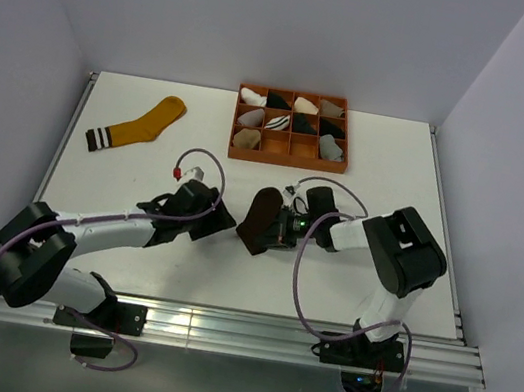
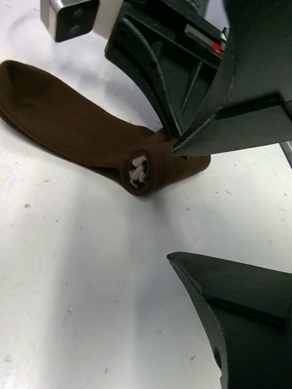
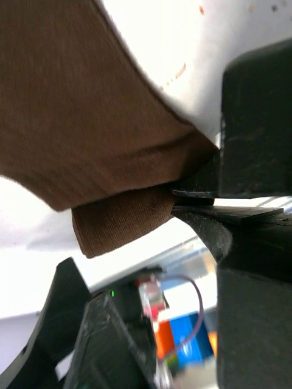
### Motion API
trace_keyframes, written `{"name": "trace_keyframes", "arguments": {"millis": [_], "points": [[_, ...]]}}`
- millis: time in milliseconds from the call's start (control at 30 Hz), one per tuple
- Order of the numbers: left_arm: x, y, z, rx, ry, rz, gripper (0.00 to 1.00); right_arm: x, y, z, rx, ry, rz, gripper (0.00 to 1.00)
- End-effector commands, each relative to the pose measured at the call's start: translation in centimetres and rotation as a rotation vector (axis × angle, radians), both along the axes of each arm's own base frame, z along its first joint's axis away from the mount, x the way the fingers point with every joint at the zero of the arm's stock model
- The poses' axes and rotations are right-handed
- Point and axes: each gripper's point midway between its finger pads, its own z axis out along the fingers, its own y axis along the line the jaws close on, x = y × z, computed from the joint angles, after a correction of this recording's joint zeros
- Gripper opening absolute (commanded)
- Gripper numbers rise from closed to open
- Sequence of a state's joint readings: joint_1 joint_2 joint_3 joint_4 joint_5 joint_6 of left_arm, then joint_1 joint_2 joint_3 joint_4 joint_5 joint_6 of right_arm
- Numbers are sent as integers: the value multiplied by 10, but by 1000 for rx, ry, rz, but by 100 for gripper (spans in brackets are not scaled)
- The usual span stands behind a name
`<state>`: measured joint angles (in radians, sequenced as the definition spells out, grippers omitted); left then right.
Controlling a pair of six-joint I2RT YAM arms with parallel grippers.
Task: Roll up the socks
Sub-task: Roll the sock at the center of the board.
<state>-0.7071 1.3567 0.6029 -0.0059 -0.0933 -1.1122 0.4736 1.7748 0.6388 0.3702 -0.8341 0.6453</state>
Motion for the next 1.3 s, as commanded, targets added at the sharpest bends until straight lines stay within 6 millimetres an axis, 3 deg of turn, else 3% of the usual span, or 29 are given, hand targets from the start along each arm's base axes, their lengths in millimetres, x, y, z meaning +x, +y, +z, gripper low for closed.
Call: {"name": "trace_keyframes", "arguments": {"millis": [0,267,700,900,967,1033,1100,1133,1200,1267], "points": [[3,-10,2,-68,-12,-5,68,10,4,11,86,60,13,0],[14,-32,3,-125,-25,-28,68,21,-6,3,38,95,5,0],[34,-46,-8,-142,-49,-17,66,23,-7,-6,16,110,5,0],[27,-45,-36,-91,31,-25,58,23,-7,-8,11,107,0,0],[24,-43,-44,-80,56,-26,50,25,-9,-7,-4,95,-4,0],[21,-41,-49,-65,77,-26,35,26,-10,-5,-12,86,-10,0],[18,-40,-53,-41,88,-31,28,28,-10,-2,-16,69,-10,0],[15,-39,-56,-26,102,-36,20,29,-11,-1,-22,60,-14,1],[14,-40,-56,-8,104,-49,11,30,-11,2,-34,19,-8,5],[10,-37,-58,22,117,-61,0,31,-10,10,-64,-57,2,20]]}}
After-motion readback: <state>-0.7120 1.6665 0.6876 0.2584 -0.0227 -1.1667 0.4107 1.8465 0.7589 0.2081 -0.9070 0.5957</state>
